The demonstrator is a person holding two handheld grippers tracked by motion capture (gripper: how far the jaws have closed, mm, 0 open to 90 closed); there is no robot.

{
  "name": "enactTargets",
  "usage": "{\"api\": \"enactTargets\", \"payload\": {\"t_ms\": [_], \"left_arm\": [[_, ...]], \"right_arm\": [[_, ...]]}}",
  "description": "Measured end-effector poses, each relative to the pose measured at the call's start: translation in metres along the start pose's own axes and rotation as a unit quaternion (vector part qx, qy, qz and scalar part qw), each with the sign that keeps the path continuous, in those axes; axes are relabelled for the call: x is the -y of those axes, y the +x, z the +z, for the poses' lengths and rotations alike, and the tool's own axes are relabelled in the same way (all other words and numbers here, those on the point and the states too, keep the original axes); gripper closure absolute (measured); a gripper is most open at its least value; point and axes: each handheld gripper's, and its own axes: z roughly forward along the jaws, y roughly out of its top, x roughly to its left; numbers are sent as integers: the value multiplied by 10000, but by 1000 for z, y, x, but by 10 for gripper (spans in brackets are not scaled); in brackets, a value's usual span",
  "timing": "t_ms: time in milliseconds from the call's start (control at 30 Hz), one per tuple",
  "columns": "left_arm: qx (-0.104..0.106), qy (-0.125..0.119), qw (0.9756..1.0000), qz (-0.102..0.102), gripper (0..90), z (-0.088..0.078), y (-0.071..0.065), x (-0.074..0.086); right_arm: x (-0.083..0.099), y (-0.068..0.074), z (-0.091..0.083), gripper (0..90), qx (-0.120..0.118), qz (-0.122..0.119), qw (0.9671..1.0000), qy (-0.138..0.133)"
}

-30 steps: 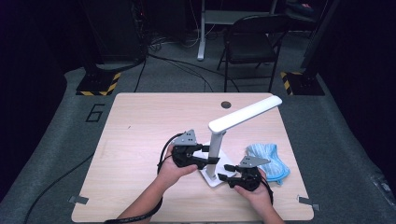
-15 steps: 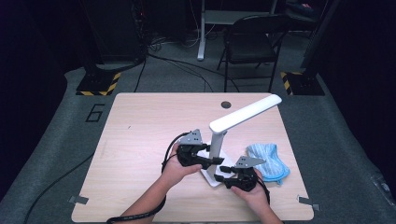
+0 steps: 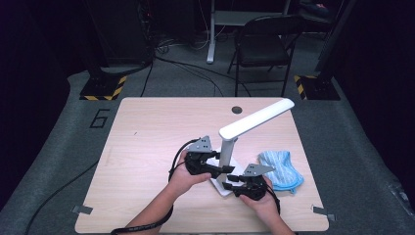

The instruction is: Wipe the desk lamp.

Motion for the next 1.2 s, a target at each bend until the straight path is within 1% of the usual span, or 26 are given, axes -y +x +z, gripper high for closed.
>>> {"api": "enactTargets", "payload": {"t_ms": [67, 100, 133, 167, 200, 233, 300, 333, 400, 467, 500, 567, 600, 667, 700, 733, 767, 800, 833, 867, 900, 933, 1000, 1067, 1167, 1200], "left_arm": [[1, 10, 10000, -5, 457, -1, 0, 0], [8, 12, 10000, -18, 457, -1, 0, 0], [3, 12, 10000, -27, 457, -2, 0, 0], [-12, 5, 10000, -32, 456, -3, 0, 1], [-12, 5, 10000, -32, 457, -3, 0, 1], [37, -8, 10000, -67, 458, -3, 0, 1], [61, 7, 10000, -69, 466, -3, -1, 2], [35, 15, 10000, -54, 477, -3, -1, 2], [27, 10, 10000, -41, 518, -3, -1, 2], [-43, 21, 10000, 1, 558, -5, -1, 1], [-43, 21, 10000, 1, 574, -5, -1, 1], [-74, 38, 10000, 12, 588, -6, 0, 1], [-127, 33, 9999, 8, 601, -6, -1, 2], [-150, 19, 9999, -7, 654, -7, 0, 2], [-207, -20, 9998, -30, 674, -7, 1, 2], [-258, -39, 9996, -71, 674, -7, 1, 3], [-279, -51, 9996, -88, 700, -7, 1, 3], [-309, -78, 9995, -82, 714, -7, 2, 4], [-321, -98, 9994, -128, 735, -7, 2, 4], [-329, -108, 9993, -130, 738, -7, 2, 4], [-338, -112, 9993, -110, 739, -6, 2, 4], [-357, -69, 9993, -62, 742, -6, 2, 4], [-450, -69, 9990, -29, 747, -5, 0, 3], [-552, -4, 9985, 32, 752, -4, -1, 1], [-622, -29, 9980, 65, 754, 1, 1, -1], [-634, -25, 9980, 39, 753, 2, 2, -2]], "right_arm": [[0, -1, 0, 604, -41, 23, 10000, 8], [1, -3, -1, 606, -67, 34, 10000, -30], [1, -3, -1, 606, -67, 34, 10000, -30], [1, -5, -2, 610, -48, 123, 9999, -11], [1, -5, -2, 610, -48, 123, 9999, -11], [1, -6, -2, 617, -34, 199, 9998, -29], [2, -9, -2, 623, -15, 213, 9998, -43], [2, -10, -2, 624, 26, 210, 9998, -57], [2, -10, -2, 625, 29, 244, 9997, -47], [2, -12, -3, 624, 62, 265, 9996, -24], [2, -12, -3, 624, 62, 265, 9996, -24], [2, -13, -4, 623, 99, 276, 9996, -25], [2, -14, -4, 623, 106, 291, 9995, -52], [3, -16, -4, 623, 144, 329, 9993, -52], [3, -17, -5, 623, 146, 367, 9992, -57], [3, -17, -5, 623, 146, 367, 9992, -57], [3, -17, -5, 622, 192, 404, 9990, -51], [3, -17, -5, 623, 185, 434, 9989, -45], [4, -18, -5, 622, 210, 437, 9988, -66], [4, -19, -5, 627, 194, 440, 9988, -75], [4, -19, -6, 620, 269, 496, 9984, -91], [4, -21, -7, 616, 237, 511, 9984, -76], [4, -22, -7, 617, 254, 560, 9981, -99], [4, -22, -7, 616, 309, 536, 9980, -123], [3, -24, -9, 600, 387, 503, 9979, -108], [4, -24, -10, 572, 397, 596, 9973, -164]]}}
